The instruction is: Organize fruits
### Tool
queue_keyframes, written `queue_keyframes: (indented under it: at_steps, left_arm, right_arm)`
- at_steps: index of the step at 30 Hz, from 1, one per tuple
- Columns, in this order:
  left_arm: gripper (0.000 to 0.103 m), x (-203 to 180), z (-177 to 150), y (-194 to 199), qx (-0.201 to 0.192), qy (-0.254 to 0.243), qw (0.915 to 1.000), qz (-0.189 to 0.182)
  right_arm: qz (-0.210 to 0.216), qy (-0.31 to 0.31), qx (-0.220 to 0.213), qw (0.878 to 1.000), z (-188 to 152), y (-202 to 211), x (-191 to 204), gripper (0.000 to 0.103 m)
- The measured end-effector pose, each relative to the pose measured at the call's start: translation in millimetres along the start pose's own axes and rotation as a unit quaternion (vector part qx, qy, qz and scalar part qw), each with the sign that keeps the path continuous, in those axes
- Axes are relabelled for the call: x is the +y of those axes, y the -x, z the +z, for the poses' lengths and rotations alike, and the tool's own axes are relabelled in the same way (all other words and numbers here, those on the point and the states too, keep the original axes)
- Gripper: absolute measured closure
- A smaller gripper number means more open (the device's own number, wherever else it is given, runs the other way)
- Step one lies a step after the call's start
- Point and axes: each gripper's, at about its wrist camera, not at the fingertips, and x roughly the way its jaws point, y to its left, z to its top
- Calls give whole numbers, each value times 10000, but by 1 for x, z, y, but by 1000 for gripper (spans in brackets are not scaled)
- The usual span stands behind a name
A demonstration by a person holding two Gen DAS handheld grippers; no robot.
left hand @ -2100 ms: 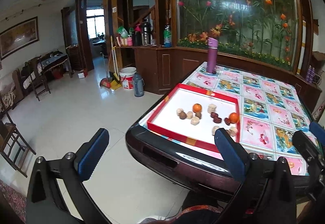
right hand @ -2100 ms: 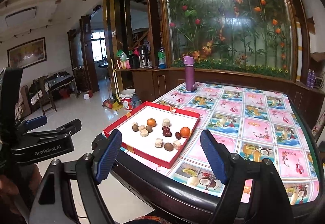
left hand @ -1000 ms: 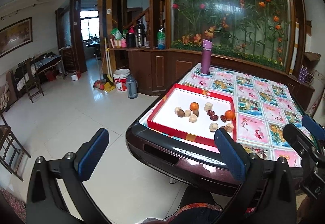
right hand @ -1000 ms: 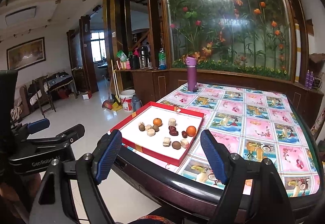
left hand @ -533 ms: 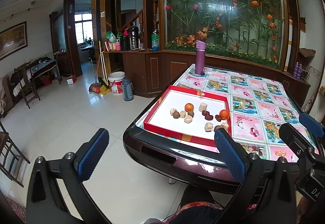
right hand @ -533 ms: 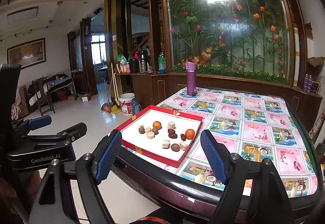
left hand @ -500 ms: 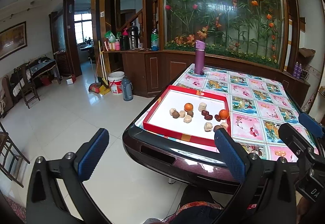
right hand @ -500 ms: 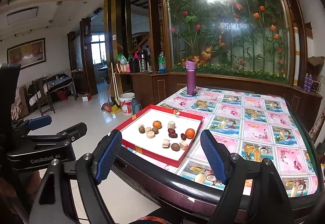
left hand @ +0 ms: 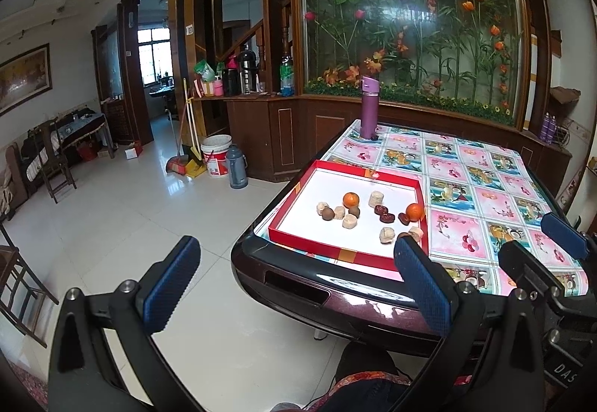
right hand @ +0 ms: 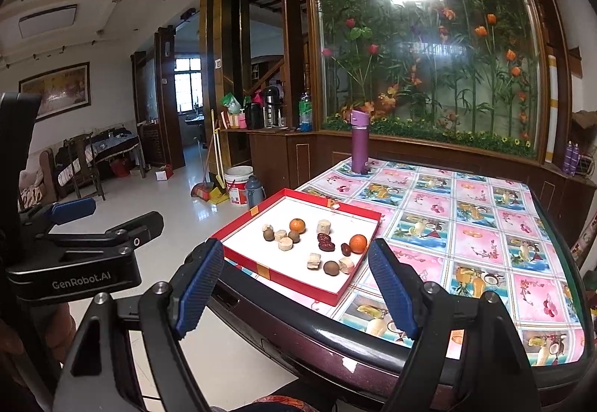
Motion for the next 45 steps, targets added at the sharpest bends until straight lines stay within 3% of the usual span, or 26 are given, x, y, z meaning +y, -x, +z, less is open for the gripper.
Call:
queue_keyframes:
  at_steps: [45]
  left_arm:
    - [0,-5,9,5,-27,-132,9998,-138]
  right_arm:
    - [99,58,-32,9999,1,-3,1,23]
